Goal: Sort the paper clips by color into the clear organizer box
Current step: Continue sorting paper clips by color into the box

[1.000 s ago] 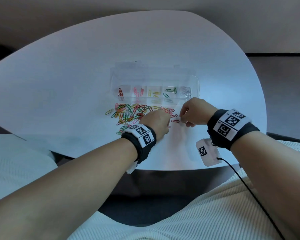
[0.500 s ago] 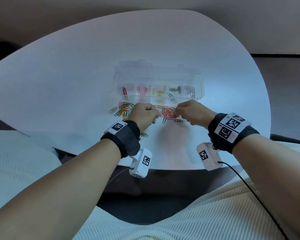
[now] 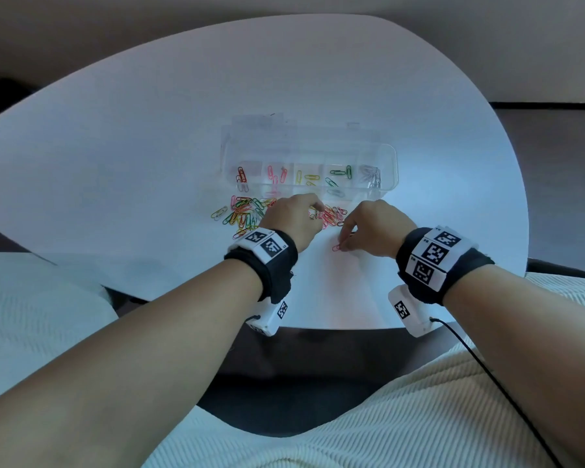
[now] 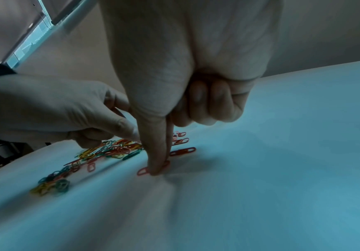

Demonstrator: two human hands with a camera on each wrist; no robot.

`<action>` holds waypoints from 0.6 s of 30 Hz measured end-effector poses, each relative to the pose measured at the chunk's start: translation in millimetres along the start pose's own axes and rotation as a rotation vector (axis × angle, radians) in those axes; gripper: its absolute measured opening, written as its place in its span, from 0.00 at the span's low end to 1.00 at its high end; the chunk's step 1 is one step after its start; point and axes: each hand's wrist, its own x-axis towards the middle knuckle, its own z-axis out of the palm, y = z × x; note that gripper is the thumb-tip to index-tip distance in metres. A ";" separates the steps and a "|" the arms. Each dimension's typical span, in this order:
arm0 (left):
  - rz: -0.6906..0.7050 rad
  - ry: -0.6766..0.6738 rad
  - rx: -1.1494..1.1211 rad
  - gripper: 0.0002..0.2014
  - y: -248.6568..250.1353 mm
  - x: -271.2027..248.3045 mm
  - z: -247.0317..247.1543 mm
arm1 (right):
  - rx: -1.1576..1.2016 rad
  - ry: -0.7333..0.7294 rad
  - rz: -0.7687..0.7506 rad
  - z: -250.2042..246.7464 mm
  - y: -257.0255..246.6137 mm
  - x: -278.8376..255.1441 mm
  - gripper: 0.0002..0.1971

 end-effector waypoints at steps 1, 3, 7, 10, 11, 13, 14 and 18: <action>0.014 0.000 0.032 0.11 -0.5 2.4 1.0 | -0.002 0.005 0.005 0.9 0.2 0.2 0.09; 0.028 -0.008 0.088 0.13 -1.1 6.5 5.0 | -0.001 0.014 0.009 1.6 -1.0 0.0 0.10; 0.024 -0.009 0.149 0.10 -1.6 10.2 9.1 | -0.025 0.007 0.012 2.2 -4.3 0.0 0.08; 0.004 -0.026 0.162 0.06 -1.9 10.6 8.7 | -0.034 0.000 0.035 2.8 -5.4 -1.5 0.06; 0.002 -0.027 0.166 0.05 -2.7 11.0 8.7 | -0.037 -0.001 0.045 3.0 -5.7 -2.0 0.06; 0.011 -0.024 0.188 0.06 -3.5 11.5 9.0 | -0.046 -0.008 0.060 4.0 -6.6 -2.6 0.07; 0.018 -0.023 0.204 0.06 -3.5 11.6 9.5 | -0.048 -0.012 0.065 5.2 -7.0 -2.5 0.07; 0.044 -0.017 0.235 0.05 -4.8 9.8 11.9 | -0.041 -0.009 0.076 8.5 -8.5 -2.1 0.07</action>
